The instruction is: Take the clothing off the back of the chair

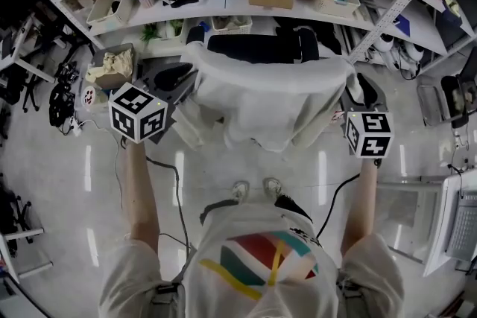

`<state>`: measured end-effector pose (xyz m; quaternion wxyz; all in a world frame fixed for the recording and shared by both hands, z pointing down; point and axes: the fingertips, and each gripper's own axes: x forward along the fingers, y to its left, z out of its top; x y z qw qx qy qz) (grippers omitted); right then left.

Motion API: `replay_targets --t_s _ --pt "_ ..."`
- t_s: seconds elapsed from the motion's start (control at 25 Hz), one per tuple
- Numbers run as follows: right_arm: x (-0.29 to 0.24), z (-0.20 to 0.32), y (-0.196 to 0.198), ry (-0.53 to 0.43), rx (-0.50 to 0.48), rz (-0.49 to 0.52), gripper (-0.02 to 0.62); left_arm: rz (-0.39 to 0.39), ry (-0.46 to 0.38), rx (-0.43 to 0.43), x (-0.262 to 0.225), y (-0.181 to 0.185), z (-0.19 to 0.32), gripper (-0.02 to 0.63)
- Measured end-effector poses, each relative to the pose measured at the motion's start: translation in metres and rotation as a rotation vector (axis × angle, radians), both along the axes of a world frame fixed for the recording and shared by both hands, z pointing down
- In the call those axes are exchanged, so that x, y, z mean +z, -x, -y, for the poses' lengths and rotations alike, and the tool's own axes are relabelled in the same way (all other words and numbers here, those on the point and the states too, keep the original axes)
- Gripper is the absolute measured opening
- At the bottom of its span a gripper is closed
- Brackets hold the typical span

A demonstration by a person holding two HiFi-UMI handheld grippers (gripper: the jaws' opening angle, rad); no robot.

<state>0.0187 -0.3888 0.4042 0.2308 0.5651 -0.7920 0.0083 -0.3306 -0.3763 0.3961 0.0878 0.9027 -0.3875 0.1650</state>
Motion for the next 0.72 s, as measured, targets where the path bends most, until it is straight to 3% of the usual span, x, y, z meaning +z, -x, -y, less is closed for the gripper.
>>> replay_targets --t_s 0.2,0.28,0.36,0.72 --pt "0.002 -0.002 0.007 -0.002 -0.004 -0.014 0.186 0.13 -0.009 -0.001 0.005 -0.003 0.005 0.017" --pt "0.005 -0.003 0.009 0.002 -0.005 -0.032 0.136 0.121 -0.011 -0.034 0.004 0.0 0.005 0.014" --pt "0.01 -0.003 0.012 0.009 0.0 -0.037 0.03 0.092 -0.007 -0.068 0.003 0.003 0.005 0.014" --pt "0.012 -0.004 0.009 0.036 0.042 0.058 0.006 0.074 -0.011 -0.193 0.001 0.013 0.002 0.012"
